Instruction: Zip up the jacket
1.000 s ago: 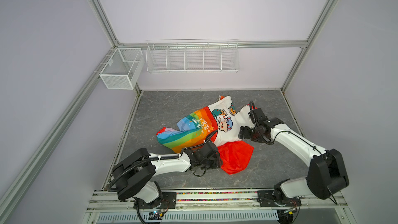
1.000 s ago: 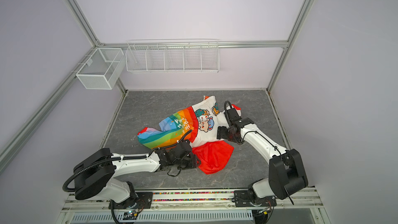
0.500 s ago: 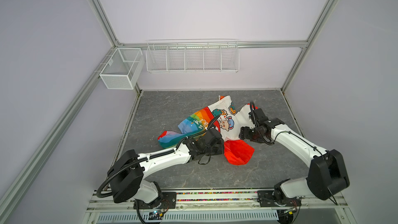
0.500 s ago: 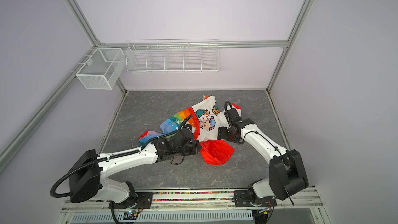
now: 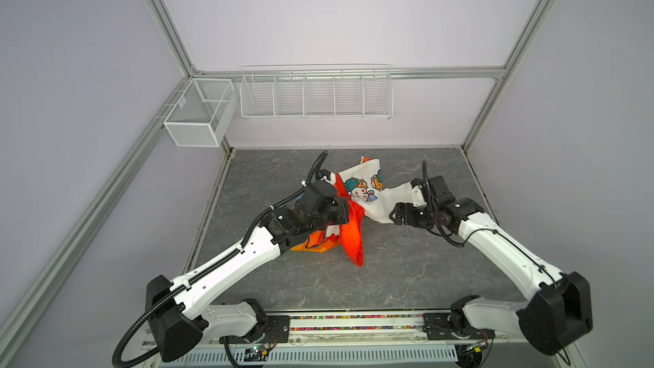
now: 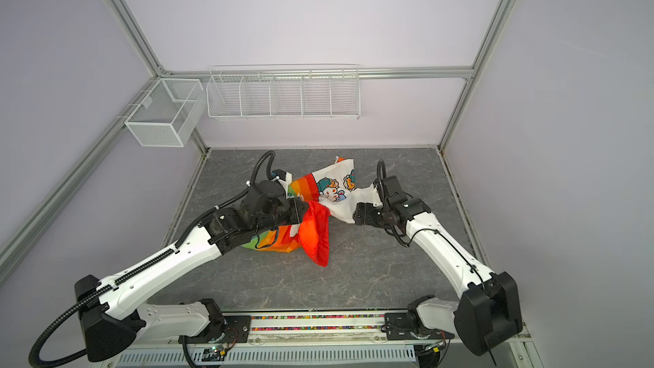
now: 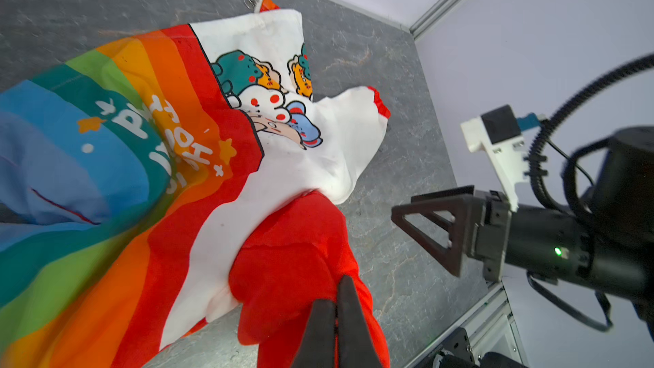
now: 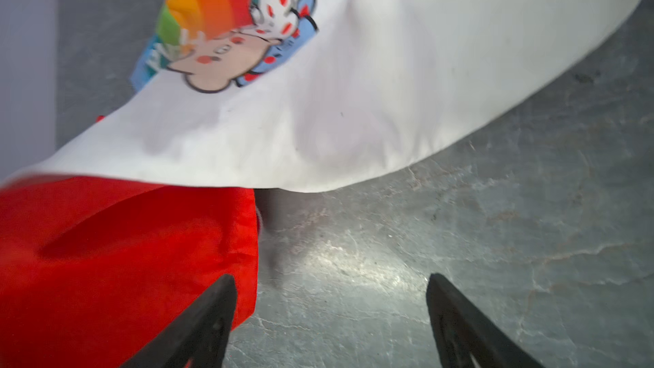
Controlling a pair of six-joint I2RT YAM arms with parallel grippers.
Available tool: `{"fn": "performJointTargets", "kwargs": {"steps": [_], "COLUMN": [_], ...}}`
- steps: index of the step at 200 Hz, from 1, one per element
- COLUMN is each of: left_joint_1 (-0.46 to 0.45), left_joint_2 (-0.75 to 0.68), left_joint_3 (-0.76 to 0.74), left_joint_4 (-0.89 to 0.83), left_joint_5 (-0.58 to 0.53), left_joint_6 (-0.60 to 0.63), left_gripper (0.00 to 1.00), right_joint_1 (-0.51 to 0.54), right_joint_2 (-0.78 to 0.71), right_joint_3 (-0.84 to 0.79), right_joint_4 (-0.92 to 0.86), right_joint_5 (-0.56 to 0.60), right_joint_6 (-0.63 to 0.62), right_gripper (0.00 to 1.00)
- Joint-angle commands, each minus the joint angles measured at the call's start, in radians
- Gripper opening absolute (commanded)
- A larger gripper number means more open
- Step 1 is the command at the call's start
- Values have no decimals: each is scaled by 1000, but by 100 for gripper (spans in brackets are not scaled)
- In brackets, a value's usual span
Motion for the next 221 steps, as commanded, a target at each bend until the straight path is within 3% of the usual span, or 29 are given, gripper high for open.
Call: {"fn": "performJointTargets", "kwargs": {"steps": [1,52,90,116,132,148,160,181,192,211,221], "left_joint_1": [24,51,53,54,54,58,63,76,89,106,108], "left_joint_2": [-2,35,37,26,14,-3,-17,-47,-66,-109,-137], "left_joint_3": [63,148,172,168,162,157,151,142,133,106,83], "left_joint_4": [-65,-93,-104,-105,-106,-105,-101,-90,-77,-41,-7], "left_joint_5": [-11,-4,-4,-8,-18,-27,-35,-54,-58,-68,-79], "left_joint_6": [59,88,94,93,94,101,110,129,140,161,176], "left_gripper": [0,0,0,0,0,0,0,0,1,23,42], "right_joint_1": [95,338,486,534,541,543,542,542,542,542,542], "right_joint_2": [-97,-231,-111,13,80,124,141,143,133,105,88], "right_joint_3": [-11,-73,-36,30,86,140,176,222,236,258,274], "right_joint_4": [75,201,228,250,249,252,246,209,197,172,154], "right_joint_5": [-52,4,93,147,164,169,184,230,243,266,280], "right_joint_6": [-73,-90,-93,-71,-57,-51,-52,-66,-80,-109,-125], "right_gripper": [86,99,99,100,90,68,41,11,7,7,7]}}
